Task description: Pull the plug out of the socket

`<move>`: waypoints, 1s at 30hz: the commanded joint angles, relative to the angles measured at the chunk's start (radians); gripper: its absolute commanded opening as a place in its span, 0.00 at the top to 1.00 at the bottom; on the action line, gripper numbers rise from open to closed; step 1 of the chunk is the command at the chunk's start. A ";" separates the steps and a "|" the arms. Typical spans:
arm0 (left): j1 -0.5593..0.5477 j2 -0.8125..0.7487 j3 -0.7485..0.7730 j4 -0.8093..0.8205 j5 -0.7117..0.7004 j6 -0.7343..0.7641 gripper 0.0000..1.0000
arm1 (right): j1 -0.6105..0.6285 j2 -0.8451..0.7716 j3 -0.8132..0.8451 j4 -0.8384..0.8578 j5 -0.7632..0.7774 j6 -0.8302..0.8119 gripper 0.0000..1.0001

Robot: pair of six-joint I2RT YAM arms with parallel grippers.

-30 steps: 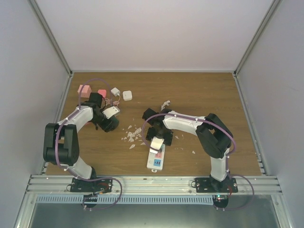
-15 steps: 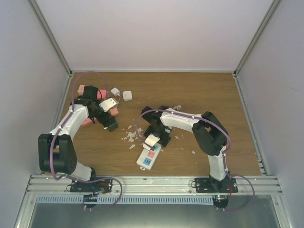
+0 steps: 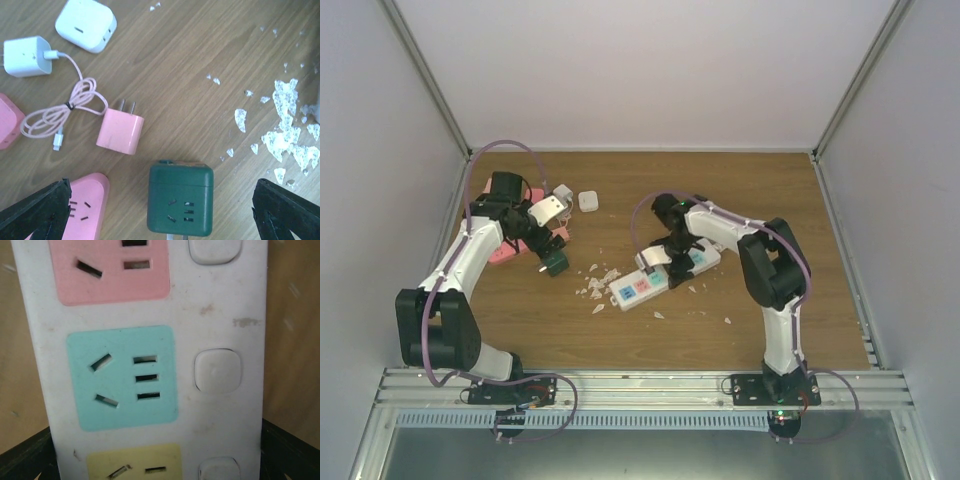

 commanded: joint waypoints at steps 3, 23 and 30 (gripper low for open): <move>0.004 0.000 0.058 -0.004 0.061 -0.020 0.01 | -0.185 0.121 0.069 0.000 0.032 0.186 0.42; -0.001 0.009 0.082 0.016 0.095 -0.031 0.01 | -0.663 0.302 0.217 0.122 0.160 0.585 0.46; -0.004 0.014 0.078 0.024 0.104 -0.032 0.01 | -0.768 0.322 0.234 0.139 0.216 0.557 0.43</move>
